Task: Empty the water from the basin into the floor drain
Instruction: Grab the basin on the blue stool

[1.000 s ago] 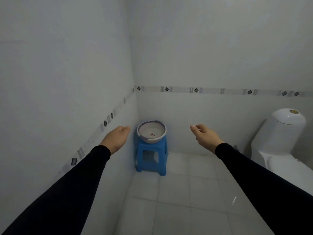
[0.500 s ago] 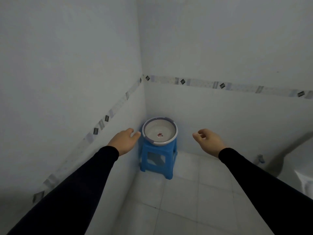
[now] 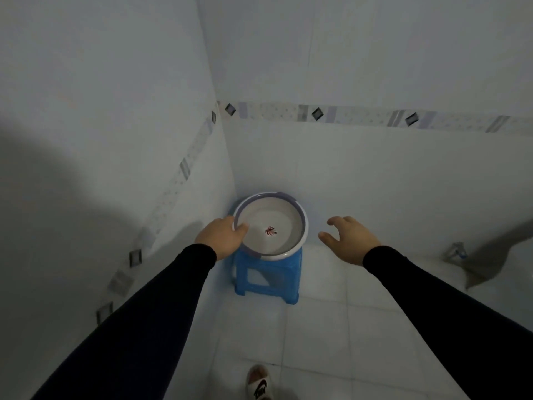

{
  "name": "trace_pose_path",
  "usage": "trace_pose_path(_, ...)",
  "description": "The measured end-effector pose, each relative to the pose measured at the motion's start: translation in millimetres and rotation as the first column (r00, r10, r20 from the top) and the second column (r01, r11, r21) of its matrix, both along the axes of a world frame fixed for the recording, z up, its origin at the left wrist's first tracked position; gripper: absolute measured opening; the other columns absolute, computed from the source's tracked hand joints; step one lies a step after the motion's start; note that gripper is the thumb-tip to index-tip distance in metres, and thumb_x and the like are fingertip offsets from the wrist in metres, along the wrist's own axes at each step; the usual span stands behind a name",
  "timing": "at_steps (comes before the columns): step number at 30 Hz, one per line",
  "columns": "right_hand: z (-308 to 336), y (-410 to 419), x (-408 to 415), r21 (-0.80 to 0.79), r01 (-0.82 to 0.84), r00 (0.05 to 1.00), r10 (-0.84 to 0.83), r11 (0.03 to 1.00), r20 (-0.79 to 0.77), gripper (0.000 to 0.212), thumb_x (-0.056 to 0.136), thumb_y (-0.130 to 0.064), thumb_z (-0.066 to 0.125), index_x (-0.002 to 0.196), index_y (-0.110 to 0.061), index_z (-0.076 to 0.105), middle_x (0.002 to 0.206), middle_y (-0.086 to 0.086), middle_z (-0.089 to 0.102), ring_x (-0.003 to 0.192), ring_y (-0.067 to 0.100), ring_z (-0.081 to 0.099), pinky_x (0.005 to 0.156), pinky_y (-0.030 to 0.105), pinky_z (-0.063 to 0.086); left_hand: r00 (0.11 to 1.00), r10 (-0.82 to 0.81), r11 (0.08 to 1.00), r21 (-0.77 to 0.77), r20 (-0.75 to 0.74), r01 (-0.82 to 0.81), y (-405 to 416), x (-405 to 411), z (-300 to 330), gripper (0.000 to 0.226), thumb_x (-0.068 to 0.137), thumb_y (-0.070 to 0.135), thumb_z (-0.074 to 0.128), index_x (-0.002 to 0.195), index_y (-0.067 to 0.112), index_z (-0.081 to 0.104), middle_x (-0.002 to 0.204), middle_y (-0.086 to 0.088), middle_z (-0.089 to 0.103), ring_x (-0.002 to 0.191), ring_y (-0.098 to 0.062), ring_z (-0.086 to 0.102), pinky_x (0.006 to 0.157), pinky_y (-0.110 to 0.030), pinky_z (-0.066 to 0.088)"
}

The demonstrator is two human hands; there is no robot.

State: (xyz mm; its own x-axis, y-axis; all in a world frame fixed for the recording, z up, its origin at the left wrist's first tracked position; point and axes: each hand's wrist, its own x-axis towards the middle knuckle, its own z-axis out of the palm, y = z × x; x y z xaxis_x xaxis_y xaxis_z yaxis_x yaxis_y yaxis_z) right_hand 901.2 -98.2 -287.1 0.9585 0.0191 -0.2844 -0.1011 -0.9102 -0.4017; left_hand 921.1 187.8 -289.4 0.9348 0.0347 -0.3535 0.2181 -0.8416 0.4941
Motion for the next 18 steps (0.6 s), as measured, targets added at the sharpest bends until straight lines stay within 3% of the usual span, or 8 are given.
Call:
trace_pose_path(8,-67,6,111,0.065,0.112,0.986,-0.102,0.992,-0.134,0.057,0.092,-0.05,0.048,0.136,-0.014,0.045,0.133,0.015,0.051,0.117,0.028,0.053,0.097,0.03,0.039,0.978,0.149,0.985,-0.066,-0.148,-0.16,13,103,-69,0.052,0.095,0.047,0.04,0.124,0.007,0.053,0.129,-0.018,0.058,0.116,-0.033,0.054,0.081,-0.03,0.032)
trace_pose_path(13,-120,4,180,0.114,0.149,0.972,-0.125,0.982,-0.197,0.056,0.093,-0.049,0.048,0.135,-0.013,0.046,0.131,0.015,0.054,0.117,0.028,0.053,0.096,0.03,0.038,0.921,0.319,0.936,-0.079,-0.224,-0.343,20,141,-131,0.044,0.096,0.041,0.039,0.103,0.001,0.057,0.116,-0.027,0.06,0.1,-0.038,0.056,0.08,-0.037,0.037)
trace_pose_path(18,-169,2,246,0.132,0.12,0.976,-0.093,0.984,-0.195,0.056,0.093,-0.048,0.048,0.135,-0.011,0.047,0.131,0.017,0.054,0.118,0.029,0.053,0.095,0.029,0.038,0.807,0.507,0.834,-0.064,-0.302,-0.548,16,163,-192,0.053,0.098,0.034,0.036,0.116,-0.011,0.055,0.123,-0.031,0.056,0.111,-0.04,0.054,0.085,-0.036,0.037)
